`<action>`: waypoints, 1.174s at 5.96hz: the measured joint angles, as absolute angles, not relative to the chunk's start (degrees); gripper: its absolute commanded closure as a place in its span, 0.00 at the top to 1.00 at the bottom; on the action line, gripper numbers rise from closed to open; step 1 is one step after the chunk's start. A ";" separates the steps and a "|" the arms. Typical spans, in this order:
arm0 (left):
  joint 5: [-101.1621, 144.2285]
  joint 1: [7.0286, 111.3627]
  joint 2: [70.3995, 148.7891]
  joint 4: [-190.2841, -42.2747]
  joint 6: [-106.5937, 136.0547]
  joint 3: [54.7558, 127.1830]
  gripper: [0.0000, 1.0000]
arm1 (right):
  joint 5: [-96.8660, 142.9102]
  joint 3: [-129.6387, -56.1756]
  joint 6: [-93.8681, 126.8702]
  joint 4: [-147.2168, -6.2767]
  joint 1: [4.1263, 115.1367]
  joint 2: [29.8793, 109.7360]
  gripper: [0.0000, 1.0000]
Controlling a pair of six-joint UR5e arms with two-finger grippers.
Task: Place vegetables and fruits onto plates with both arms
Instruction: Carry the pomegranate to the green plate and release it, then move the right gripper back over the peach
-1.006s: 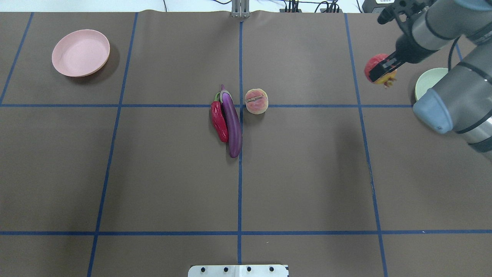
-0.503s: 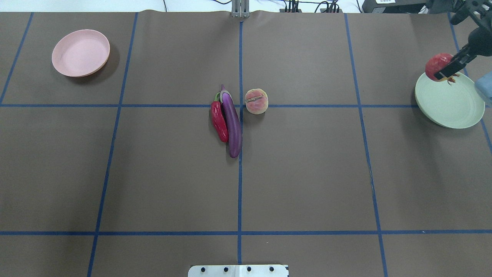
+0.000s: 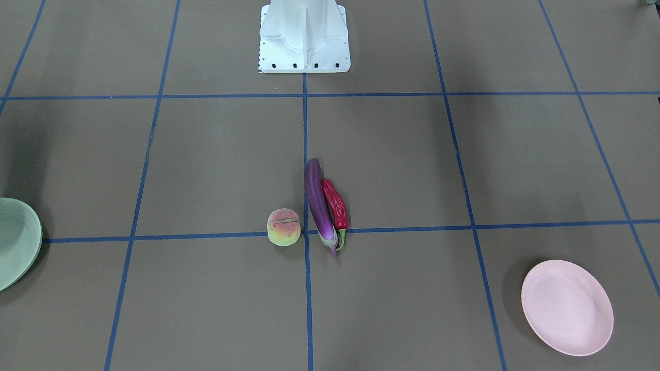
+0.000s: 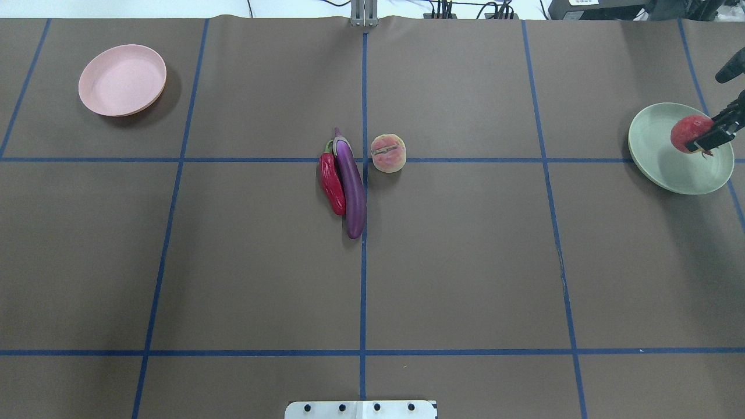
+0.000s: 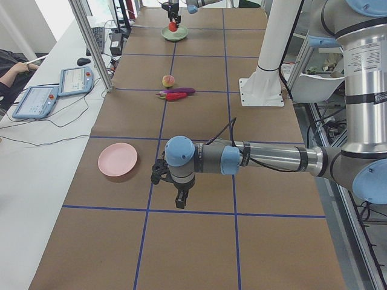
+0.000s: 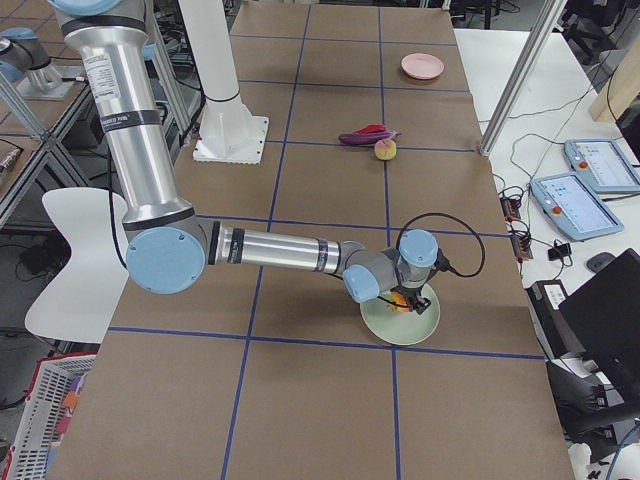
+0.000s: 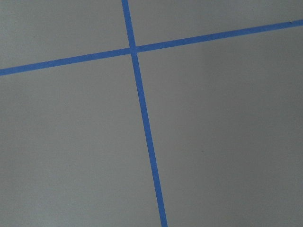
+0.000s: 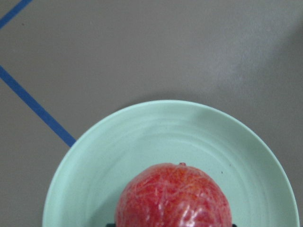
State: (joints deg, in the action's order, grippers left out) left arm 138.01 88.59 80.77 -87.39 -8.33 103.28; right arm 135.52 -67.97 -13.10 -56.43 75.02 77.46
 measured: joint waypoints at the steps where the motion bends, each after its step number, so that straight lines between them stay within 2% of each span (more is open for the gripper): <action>1: 138.05 88.59 80.77 -87.43 -8.34 103.29 1.00 | 135.65 -68.68 -8.40 -56.12 75.16 77.49 1.00; 4: 138.08 88.57 80.85 -87.45 -8.35 103.36 1.00 | 134.80 -79.99 12.63 -63.10 72.80 70.86 0.99; 6: 138.12 88.59 80.86 -87.45 -8.35 103.43 1.00 | 125.59 -89.43 20.34 -78.31 63.31 63.62 0.99; 7: 138.09 88.59 80.86 -87.45 -8.35 103.44 1.00 | 120.44 -91.19 25.85 -84.36 57.28 58.47 0.99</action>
